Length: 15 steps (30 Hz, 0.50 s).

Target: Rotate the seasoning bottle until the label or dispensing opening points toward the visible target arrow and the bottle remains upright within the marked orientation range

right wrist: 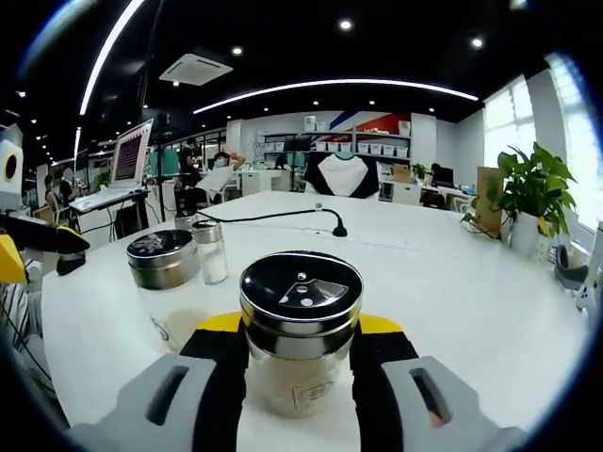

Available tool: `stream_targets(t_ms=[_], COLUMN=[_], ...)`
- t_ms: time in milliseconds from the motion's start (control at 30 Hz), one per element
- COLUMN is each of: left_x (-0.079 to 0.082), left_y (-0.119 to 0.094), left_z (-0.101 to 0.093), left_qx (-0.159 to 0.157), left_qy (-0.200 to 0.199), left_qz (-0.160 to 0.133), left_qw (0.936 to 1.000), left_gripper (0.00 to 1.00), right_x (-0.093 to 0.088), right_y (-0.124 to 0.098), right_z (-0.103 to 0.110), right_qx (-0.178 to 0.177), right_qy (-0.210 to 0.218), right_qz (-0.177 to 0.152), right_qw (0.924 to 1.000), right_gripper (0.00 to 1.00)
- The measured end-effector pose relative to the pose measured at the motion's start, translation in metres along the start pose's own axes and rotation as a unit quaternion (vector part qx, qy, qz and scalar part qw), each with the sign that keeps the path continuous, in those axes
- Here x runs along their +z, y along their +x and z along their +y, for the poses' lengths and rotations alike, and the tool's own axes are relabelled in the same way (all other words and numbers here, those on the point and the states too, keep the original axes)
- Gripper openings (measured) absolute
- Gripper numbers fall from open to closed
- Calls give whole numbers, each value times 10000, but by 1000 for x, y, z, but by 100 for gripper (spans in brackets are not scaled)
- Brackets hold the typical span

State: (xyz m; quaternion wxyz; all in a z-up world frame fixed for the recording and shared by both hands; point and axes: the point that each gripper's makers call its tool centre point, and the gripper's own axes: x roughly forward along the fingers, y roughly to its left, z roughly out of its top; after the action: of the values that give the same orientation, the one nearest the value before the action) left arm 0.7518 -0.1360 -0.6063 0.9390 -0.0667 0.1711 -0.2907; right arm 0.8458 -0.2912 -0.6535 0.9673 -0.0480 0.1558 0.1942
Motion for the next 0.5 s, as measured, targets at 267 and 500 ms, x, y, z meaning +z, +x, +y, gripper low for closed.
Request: stream_targets(t_ms=[267, 500], left_x=[3, -1], left_y=[-4, -8], left_z=[-3, 0], left_qx=[43, 118], left_qy=[-2, -46], left_qz=[-44, -21], left_qw=[10000, 9999], left_gripper=[79, 79], right_x=[2, 7], right_y=[-4, -10], right_z=[-6, -12], right_qx=[103, 293], right_qy=[173, 187], right_qz=[44, -78], right_qw=[9998, 9994], right_gripper=[66, 71])
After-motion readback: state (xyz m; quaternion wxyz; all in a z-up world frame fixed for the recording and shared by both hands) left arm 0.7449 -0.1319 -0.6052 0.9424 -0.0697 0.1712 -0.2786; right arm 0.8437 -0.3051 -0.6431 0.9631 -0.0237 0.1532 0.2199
